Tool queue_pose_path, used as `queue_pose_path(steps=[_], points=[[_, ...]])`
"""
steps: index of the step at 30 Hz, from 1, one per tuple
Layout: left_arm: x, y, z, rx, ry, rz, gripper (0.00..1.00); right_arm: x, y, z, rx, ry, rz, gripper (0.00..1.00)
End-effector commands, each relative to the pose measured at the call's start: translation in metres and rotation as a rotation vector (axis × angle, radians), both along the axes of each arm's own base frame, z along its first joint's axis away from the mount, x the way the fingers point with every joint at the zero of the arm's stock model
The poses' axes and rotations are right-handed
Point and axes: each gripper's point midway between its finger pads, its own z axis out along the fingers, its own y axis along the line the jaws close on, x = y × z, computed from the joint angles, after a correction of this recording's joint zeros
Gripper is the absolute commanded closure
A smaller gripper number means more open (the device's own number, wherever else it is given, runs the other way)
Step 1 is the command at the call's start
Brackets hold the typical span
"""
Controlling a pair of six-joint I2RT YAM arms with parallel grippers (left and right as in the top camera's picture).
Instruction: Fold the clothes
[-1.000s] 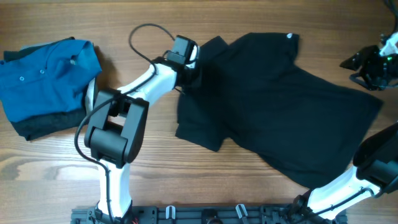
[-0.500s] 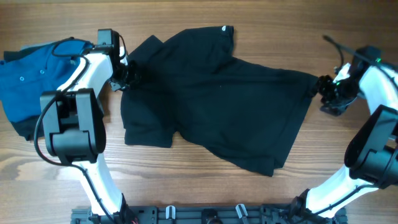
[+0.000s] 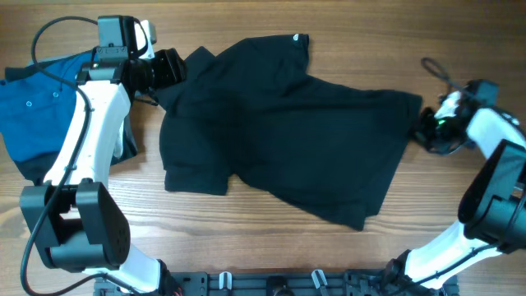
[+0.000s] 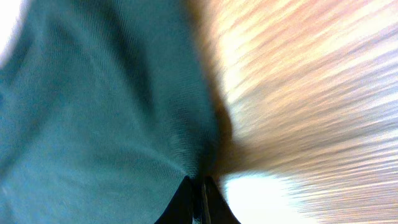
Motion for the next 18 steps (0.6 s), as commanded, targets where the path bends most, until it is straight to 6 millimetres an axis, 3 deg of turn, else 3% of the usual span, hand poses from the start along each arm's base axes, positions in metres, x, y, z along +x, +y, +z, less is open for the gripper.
queue_pose_path(steps=[1,3,4,5,6,9,13,16,18], points=[[-0.001,-0.018,0.005,-0.014,-0.017,-0.059,0.25,0.027,-0.097,0.053,-0.165,-0.107,-0.2,0.96],[-0.002,-0.036,0.007,-0.027,-0.031,-0.121,0.23,0.031,-0.138,0.086,-0.208,-0.176,-0.273,0.96],[-0.002,-0.047,0.008,-0.02,-0.044,-0.167,0.22,0.031,-0.156,0.103,-0.227,-0.202,-0.3,0.85],[-0.003,-0.055,0.008,-0.016,-0.048,-0.188,0.21,0.03,-0.164,0.114,-0.236,-0.214,-0.315,0.63],[-0.004,-0.067,0.01,-0.017,-0.058,-0.214,0.19,0.029,-0.166,0.126,-0.229,-0.235,-0.293,0.32],[-0.003,-0.098,0.014,-0.018,-0.095,-0.282,0.19,0.031,-0.144,0.141,-0.151,-0.268,-0.203,0.28],[-0.001,-0.152,0.0,0.031,-0.165,-0.471,0.5,0.022,-0.096,0.141,0.016,-0.223,-0.128,0.28],[0.011,-0.194,-0.034,0.031,-0.2,-0.556,0.8,0.015,-0.053,0.139,0.118,-0.177,-0.019,0.32],[0.02,-0.217,-0.055,0.003,-0.219,-0.559,0.84,0.016,-0.034,0.138,0.127,-0.158,0.044,0.32]])
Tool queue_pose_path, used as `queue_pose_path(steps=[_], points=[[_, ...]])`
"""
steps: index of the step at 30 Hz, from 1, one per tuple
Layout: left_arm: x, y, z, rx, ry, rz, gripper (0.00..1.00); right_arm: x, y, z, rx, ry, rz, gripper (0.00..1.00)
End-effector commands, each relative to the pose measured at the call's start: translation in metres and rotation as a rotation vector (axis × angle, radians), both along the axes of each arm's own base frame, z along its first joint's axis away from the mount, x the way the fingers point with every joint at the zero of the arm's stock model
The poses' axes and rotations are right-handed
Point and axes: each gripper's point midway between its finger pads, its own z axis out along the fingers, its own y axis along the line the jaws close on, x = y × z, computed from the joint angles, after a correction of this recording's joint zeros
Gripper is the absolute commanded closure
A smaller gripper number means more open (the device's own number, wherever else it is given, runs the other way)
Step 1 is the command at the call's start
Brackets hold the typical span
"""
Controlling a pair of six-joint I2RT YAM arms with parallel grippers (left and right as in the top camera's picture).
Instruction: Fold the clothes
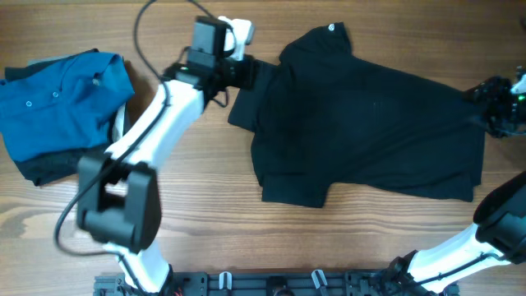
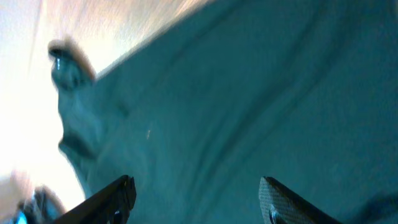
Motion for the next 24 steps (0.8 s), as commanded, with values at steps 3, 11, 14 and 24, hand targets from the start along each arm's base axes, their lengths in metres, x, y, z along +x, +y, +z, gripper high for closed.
queue_pose_path(steps=[3,11,14,24], points=[[0.018,-0.054,-0.08,-0.063,0.029,-0.024,0.85,0.015,0.054,0.018,0.019,-0.065,0.187,0.32],[0.034,-0.023,-0.165,-0.049,0.168,0.229,0.87,0.012,0.088,0.008,-0.04,0.031,0.288,0.31],[0.036,0.027,-0.189,0.048,0.221,0.353,0.93,-0.004,0.085,-0.003,-0.116,0.152,0.275,0.31],[0.031,0.197,-0.151,0.001,0.392,0.642,0.92,-0.064,0.058,-0.03,-0.232,0.51,0.071,0.27]])
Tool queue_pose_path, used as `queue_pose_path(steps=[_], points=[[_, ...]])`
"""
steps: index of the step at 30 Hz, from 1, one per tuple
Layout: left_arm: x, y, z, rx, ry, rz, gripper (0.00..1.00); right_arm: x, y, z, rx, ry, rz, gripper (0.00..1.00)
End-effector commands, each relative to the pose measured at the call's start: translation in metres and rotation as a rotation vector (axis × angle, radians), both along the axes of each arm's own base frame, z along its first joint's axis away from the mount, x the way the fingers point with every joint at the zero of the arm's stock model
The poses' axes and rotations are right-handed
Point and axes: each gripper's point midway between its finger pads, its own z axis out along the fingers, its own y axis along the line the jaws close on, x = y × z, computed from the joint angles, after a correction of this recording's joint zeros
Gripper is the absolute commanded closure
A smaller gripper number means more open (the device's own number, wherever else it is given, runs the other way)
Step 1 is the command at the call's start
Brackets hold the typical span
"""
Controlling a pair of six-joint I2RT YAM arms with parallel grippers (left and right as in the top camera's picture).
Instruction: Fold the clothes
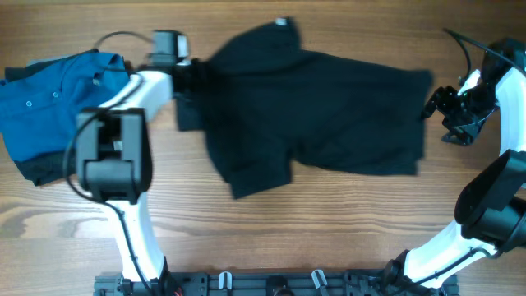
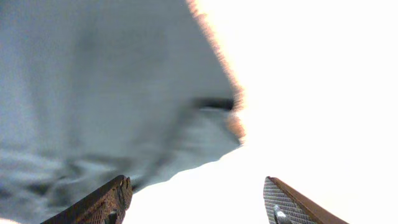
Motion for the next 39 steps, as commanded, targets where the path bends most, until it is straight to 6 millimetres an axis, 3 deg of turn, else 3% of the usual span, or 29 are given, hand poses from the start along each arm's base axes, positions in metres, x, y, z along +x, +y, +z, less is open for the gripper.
queue_pose_path(steps=[1,3,5,6,9,12,13,14,17,19,20,22,25,27,30,31,33,37,39], points=[[-0.016,0.022,0.007,-0.024,0.031,0.031,0.9,-0.031,-0.01,-0.014,-0.09,0.122,-0.06,0.26],[-0.011,0.018,0.036,-0.027,-0.027,0.021,0.84,-0.037,-0.004,-0.032,-0.067,0.13,-0.046,0.3],[-0.009,0.009,0.063,-0.028,-0.082,0.003,0.73,-0.023,0.022,-0.048,0.09,0.002,0.117,0.3],[-0.009,0.002,0.077,-0.029,-0.106,-0.011,0.65,-0.013,0.045,-0.051,0.216,-0.107,0.195,0.28],[-0.013,-0.011,0.098,-0.03,-0.133,-0.038,0.53,-0.005,0.06,-0.065,0.286,-0.194,0.207,0.21],[-0.023,-0.019,0.111,-0.013,-0.133,-0.088,0.49,-0.01,0.068,-0.08,0.282,-0.193,0.23,0.24],[-0.03,-0.021,0.114,-0.015,-0.121,-0.104,0.47,-0.011,0.071,-0.083,0.283,-0.194,0.237,0.3],[-0.038,-0.022,0.116,-0.022,-0.096,-0.11,0.44,-0.01,0.071,-0.086,0.278,-0.202,0.241,0.43],[-0.07,-0.035,0.109,-0.094,0.032,-0.15,0.4,-0.003,0.068,-0.084,0.265,-0.228,0.247,0.91],[-0.106,-0.042,0.096,-0.142,0.193,-0.166,0.4,-0.007,0.056,-0.071,0.231,-0.174,0.218,0.96],[-0.121,-0.042,0.092,-0.141,0.256,-0.165,0.41,-0.016,0.045,-0.065,0.182,-0.108,0.167,0.96],[-0.147,-0.045,0.087,-0.137,0.354,-0.214,0.48,-0.051,0.026,-0.045,0.081,0.089,0.045,0.96],[-0.176,-0.05,0.084,-0.133,0.463,-0.249,0.49,-0.1,0.008,-0.03,-0.074,0.325,-0.07,0.95],[-0.193,-0.052,0.084,-0.133,0.532,-0.254,0.48,-0.112,-0.001,-0.027,-0.135,0.382,-0.079,0.81],[-0.219,-0.056,0.085,-0.13,0.639,-0.265,0.44,-0.107,-0.005,-0.029,-0.154,0.358,-0.08,0.24],[-0.226,-0.058,0.086,-0.128,0.666,-0.27,0.41,-0.103,-0.007,-0.031,-0.163,0.341,-0.082,0.13],[-0.238,-0.061,0.086,-0.123,0.709,-0.282,0.35,-0.089,-0.008,-0.035,-0.159,0.283,-0.094,0.13],[-0.262,-0.07,0.081,-0.106,0.793,-0.312,0.33,-0.042,0.026,-0.037,0.074,0.025,0.087,0.25],[-0.282,-0.074,0.068,-0.094,0.856,-0.309,0.32,-0.038,0.031,-0.036,0.105,-0.001,0.097,0.25]])
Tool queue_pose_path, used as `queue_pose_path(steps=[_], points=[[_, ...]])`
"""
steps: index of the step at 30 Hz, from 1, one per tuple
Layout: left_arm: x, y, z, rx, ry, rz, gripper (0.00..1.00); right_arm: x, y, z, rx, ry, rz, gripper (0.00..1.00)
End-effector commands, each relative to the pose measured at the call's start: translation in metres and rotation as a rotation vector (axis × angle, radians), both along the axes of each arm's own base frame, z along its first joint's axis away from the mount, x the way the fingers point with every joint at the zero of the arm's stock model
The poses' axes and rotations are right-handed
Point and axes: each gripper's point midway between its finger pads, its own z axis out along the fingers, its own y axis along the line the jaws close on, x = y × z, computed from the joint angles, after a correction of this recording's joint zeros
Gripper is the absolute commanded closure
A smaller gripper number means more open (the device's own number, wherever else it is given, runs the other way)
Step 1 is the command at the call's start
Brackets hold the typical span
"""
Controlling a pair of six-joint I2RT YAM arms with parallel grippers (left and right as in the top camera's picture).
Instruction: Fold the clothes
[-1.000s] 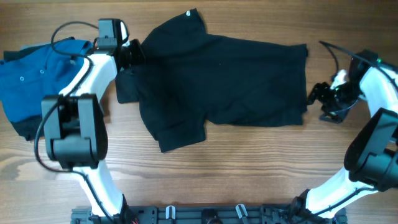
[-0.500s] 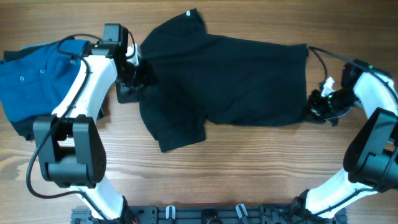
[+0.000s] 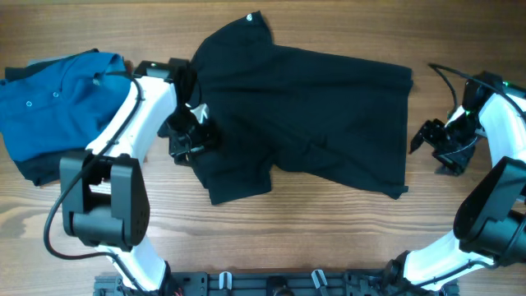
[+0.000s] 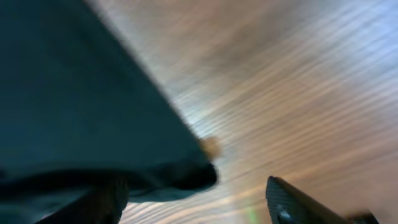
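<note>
A black T-shirt (image 3: 312, 107) lies spread across the middle of the table, collar (image 3: 249, 18) at the far side. My left gripper (image 3: 193, 133) sits low over the shirt's left sleeve; black against black cloth, its jaws cannot be made out. My right gripper (image 3: 434, 148) stands open on bare wood just right of the shirt's right edge. In the right wrist view the shirt (image 4: 68, 93) fills the upper left, its corner curled on the wood, and the gripper (image 4: 199, 211) has nothing between its wide-apart fingers.
A folded blue shirt (image 3: 57, 94) on top of a dark garment lies at the far left. The left arm (image 3: 136, 107) reaches across between that pile and the black shirt. A cable (image 3: 448, 78) trails by the right arm.
My left gripper has gone from the shirt's upper left corner to a spot lower on the left sleeve. The right gripper, still open, has moved toward the near side. The shirt has shifted slightly left.
First the shirt lay rumpled, my right gripper shut on its right edge and the left at its left shoulder. Then it was farther right and stretched, right fingers apart. After that it was back left, the right gripper open and clear. Now it lies spread flatter.
</note>
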Motion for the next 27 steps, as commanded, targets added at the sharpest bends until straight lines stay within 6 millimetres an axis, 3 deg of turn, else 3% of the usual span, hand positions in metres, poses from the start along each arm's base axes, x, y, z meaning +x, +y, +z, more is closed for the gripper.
queue_pose_path(steps=[1,5,8,9,11,12,14,16,17,19,21,25,26,27], points=[[-0.033,-0.01,-0.016,0.01,0.075,-0.018,0.32,0.016,0.019,0.01,0.119,-0.104,0.076,0.25],[-0.059,-0.007,-0.053,0.05,0.132,0.046,0.32,0.014,0.017,0.009,0.105,-0.089,0.042,0.25],[-0.055,-0.007,-0.079,0.053,0.084,0.108,0.35,0.013,0.014,0.009,0.087,-0.077,0.028,0.25],[-0.053,-0.008,-0.083,0.052,0.071,0.122,0.41,0.011,0.015,0.009,0.087,-0.068,0.022,0.25],[-0.054,-0.006,-0.085,0.061,0.069,0.12,0.69,0.005,0.011,0.006,0.059,-0.031,-0.019,0.25],[-0.057,-0.001,-0.085,0.087,0.08,0.116,0.96,0.002,0.009,0.003,0.044,-0.017,-0.021,0.25],[-0.067,0.012,-0.083,0.141,0.123,0.119,0.96,-0.004,0.007,-0.006,0.024,-0.001,-0.019,0.25],[-0.085,0.04,-0.073,0.24,0.215,0.166,0.96,-0.008,0.011,-0.018,0.039,0.0,-0.017,0.25],[-0.092,0.057,-0.065,0.281,0.251,0.2,0.96,-0.009,0.019,-0.025,0.079,-0.022,0.01,0.26],[-0.093,0.073,-0.054,0.281,0.26,0.273,0.96,-0.008,0.034,-0.031,0.168,-0.07,0.086,0.28],[-0.088,0.078,-0.042,0.23,0.228,0.343,0.96,-0.007,0.048,-0.033,0.248,-0.12,0.146,0.3],[-0.083,0.084,-0.016,0.175,0.127,0.403,0.96,-0.011,0.051,-0.034,0.266,-0.116,0.149,0.3],[-0.083,0.084,-0.01,0.171,0.1,0.405,0.96,-0.012,0.052,-0.033,0.27,-0.11,0.149,0.38],[-0.084,0.084,-0.007,0.171,0.092,0.407,0.96,-0.011,0.052,-0.034,0.266,-0.111,0.138,0.39]])
